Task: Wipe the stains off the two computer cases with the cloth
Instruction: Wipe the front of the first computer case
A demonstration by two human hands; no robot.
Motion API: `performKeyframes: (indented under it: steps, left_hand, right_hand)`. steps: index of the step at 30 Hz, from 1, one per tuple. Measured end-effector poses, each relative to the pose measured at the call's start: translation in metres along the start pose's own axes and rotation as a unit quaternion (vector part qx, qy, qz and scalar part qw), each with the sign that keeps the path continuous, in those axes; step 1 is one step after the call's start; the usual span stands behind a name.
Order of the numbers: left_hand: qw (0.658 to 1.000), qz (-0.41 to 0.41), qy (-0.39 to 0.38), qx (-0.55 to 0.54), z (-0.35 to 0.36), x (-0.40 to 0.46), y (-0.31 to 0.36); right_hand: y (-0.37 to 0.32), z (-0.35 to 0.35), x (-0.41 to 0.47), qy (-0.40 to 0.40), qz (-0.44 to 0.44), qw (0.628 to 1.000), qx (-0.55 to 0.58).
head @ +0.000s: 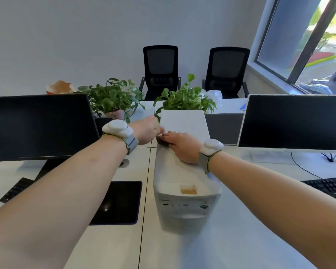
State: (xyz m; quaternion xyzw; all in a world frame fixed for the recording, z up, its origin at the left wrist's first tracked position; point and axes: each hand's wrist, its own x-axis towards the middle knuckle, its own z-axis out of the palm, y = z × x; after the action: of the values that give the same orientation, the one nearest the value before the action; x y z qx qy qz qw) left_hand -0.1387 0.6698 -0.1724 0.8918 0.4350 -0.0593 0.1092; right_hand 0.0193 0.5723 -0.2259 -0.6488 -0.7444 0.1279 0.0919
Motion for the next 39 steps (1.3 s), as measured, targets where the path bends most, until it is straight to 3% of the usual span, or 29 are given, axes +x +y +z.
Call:
performKeyframes:
  steps: [9,16,21,26,29,35,39]
  left_hand:
    - [0.994,0.104,0.005,-0.018,0.038,-0.060,0.023]
    - [0.986,0.161,-0.002,-0.040,0.067,-0.089,0.042]
    - [0.984,0.175,0.011,-0.004,0.088,-0.093,0.043]
    - [0.988,0.155,0.013,0.013,0.088,-0.093,0.048]
    - [0.992,0.119,0.024,0.018,0.080,-0.091,0.058]
    - [0.986,0.095,0.128,0.049,0.091,-0.092,0.078]
    - [0.978,0.091,0.188,0.003,0.112,-0.096,0.078]
  right_hand:
    - [-0.054,0.020,-0.075,0.004,0.038,0.999,-0.004]
    - [-0.059,0.024,-0.139,0.034,0.082,0.995,0.045]
    - [-0.047,0.029,-0.171,0.136,0.149,0.979,0.038]
    - [-0.055,0.067,-0.192,0.348,0.163,0.919,0.095]
    - [-0.053,0.099,-0.201,0.383,0.153,0.907,0.081]
    - [-0.046,0.108,-0.210,0.397,0.134,0.905,0.075]
    - [-0.039,0.070,-0.200,0.312,0.132,0.938,0.069]
